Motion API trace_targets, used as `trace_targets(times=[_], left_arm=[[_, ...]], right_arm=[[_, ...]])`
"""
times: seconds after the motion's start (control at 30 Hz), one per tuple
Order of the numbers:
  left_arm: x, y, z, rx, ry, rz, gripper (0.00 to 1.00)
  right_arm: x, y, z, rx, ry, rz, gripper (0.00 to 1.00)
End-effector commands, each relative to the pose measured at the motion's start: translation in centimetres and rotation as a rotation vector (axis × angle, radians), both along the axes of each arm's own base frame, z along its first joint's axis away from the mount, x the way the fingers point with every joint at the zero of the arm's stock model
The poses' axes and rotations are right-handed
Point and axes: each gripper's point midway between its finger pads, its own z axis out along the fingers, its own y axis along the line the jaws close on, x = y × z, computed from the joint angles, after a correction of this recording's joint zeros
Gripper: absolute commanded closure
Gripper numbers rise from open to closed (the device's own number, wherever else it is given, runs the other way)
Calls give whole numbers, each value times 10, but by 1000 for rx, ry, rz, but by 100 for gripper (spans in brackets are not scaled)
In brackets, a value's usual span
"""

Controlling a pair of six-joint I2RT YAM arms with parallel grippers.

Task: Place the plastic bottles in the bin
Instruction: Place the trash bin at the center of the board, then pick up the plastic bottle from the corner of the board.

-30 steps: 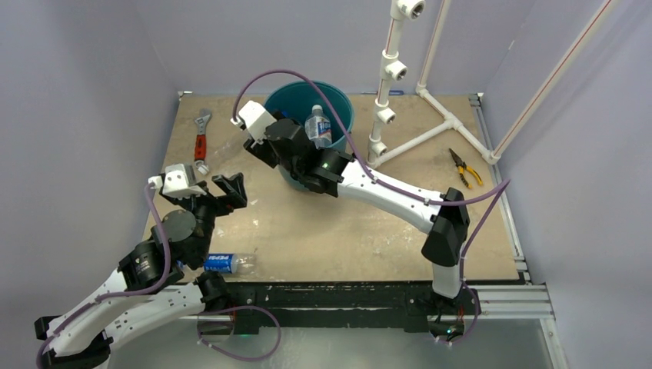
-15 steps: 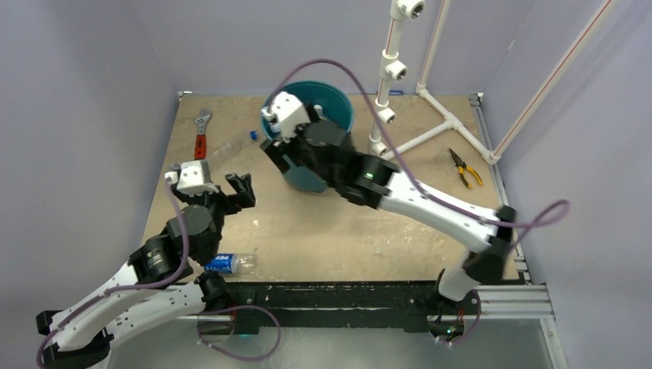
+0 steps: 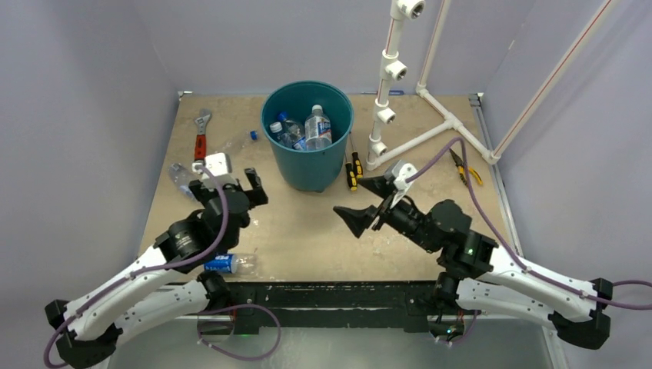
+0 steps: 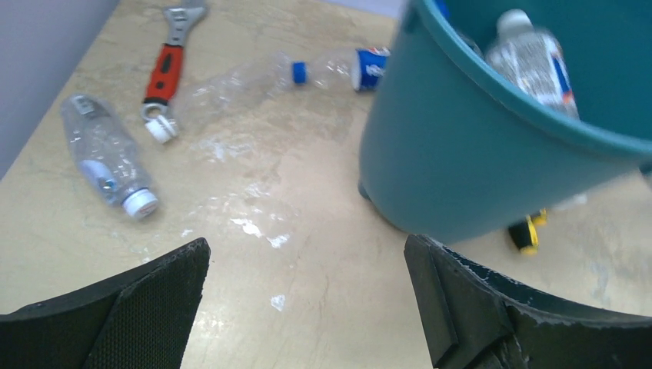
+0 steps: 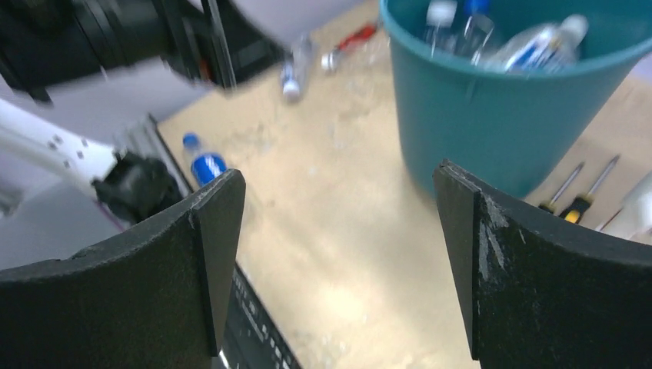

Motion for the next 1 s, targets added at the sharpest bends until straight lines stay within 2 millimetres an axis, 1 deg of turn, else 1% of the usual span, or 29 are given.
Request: trace_targets(times=[0.0,0.03,0.1,0.17,0.2,0.23,0.33,0.47,0.53,0.6,0.7,0.73,0.8,0.87,0.93,0.97], left_arm=[[9,34,-3,-70,27,128,1],[17,39,-14,-53,78,144,1],[33,50,-38,-74,182,161,1],[49,68,-56,-143,256,196,1],[56,90,-63,-196,274,254,1],[62,100,-68,-256,284,275,1],[77,119,-77,-369,297,368,1],[84,164,-92,-453,263,621,1],[86,182,-101,-482,258,726,1],[86,200,-110,-483,247,812,1],[89,226,-126,-502,224,866,1],[91,231,-131,-521,223,859,1],[100,239,-134,-542,213,830,1],[113,242,-132,-514,210,784,1],[126,244,-134,-477,249,744,1],[131,247,-139,-457,291,741,1]], right_arm=[[-13,5,-36,28,97,68,8],[-15,6,-40,33,98,83,8],[-18,8,-47,37,97,99,8],[-19,10,-47,41,100,109,8],[-19,10,-45,45,105,113,8],[-20,11,-45,50,114,117,8],[-28,13,-48,83,146,158,9],[-37,13,-63,112,185,198,9],[-40,11,-69,116,198,206,9],[-41,11,-74,133,214,211,9],[-46,14,-80,159,244,241,10],[-47,15,-80,164,246,250,10],[-51,17,-83,168,253,274,10],[-52,16,-84,176,253,278,10],[-53,14,-85,185,255,279,11],[-54,14,-86,186,257,282,10]])
